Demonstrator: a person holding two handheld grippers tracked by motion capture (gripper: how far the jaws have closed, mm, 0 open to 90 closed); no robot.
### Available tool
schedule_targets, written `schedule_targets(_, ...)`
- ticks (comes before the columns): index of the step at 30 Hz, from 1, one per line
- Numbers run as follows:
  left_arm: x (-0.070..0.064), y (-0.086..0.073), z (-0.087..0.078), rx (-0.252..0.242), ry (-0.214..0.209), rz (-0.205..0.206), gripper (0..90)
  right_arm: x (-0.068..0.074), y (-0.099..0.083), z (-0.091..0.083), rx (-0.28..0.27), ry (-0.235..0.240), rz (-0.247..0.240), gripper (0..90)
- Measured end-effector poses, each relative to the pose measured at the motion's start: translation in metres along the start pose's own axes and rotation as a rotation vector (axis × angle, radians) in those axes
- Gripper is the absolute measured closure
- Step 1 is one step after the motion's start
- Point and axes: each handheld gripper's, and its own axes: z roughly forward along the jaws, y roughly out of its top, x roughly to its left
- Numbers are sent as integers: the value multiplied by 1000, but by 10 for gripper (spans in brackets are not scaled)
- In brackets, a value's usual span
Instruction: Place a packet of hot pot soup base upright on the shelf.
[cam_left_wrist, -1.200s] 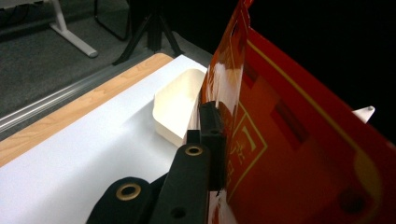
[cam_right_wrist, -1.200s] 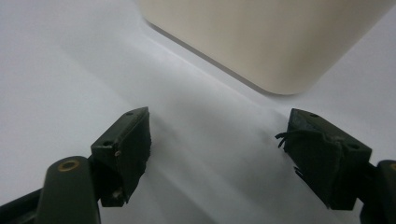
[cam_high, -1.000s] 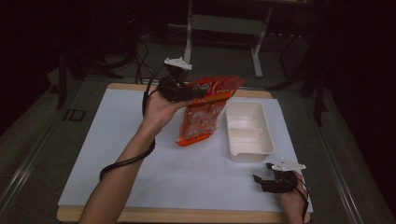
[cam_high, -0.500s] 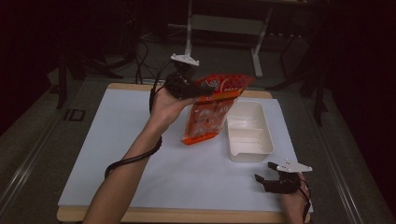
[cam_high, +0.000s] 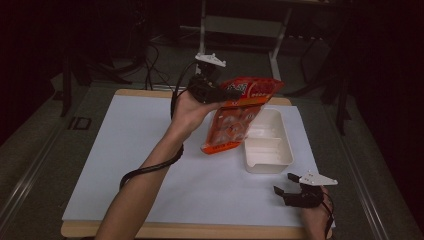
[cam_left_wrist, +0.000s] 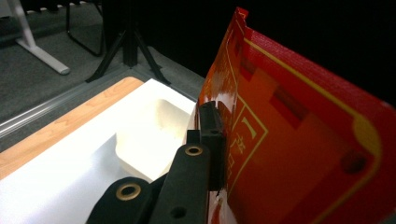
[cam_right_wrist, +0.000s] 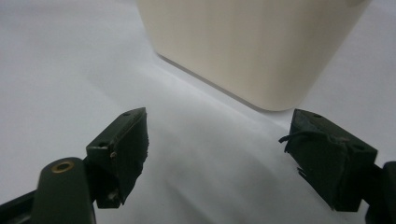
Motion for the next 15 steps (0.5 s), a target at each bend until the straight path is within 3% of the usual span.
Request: schedule_targets(15,-16,15,22,7,-28,18,900,0,0,-1,-16,11,-2,202)
